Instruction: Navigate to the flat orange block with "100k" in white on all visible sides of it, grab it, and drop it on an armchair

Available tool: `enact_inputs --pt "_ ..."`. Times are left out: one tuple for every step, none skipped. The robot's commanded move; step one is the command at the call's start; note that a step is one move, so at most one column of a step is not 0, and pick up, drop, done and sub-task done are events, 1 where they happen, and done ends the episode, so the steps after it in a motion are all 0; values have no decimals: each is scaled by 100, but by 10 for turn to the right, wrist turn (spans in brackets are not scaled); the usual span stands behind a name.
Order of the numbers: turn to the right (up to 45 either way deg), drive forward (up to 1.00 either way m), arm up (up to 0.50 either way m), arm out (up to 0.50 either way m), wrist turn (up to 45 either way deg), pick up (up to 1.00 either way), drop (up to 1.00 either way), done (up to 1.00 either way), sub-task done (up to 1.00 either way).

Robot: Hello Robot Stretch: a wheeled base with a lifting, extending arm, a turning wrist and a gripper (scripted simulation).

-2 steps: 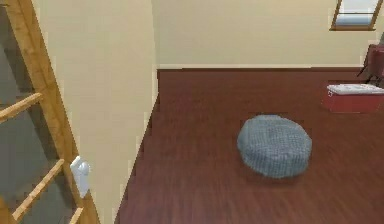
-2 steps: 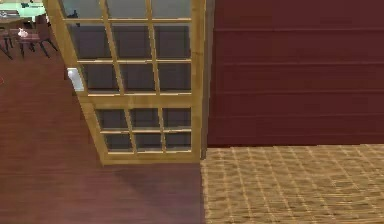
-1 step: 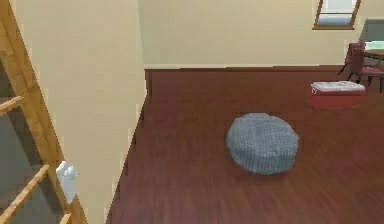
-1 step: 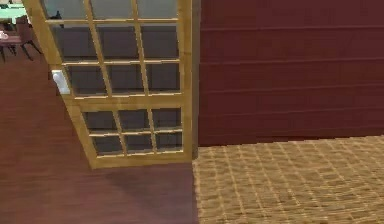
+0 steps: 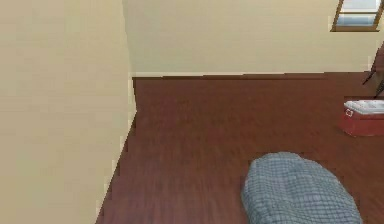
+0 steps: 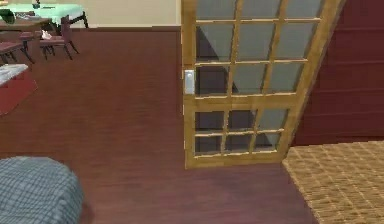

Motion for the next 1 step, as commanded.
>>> enact_inputs --pt "-60 0 0 0 0 0 0 0 0"
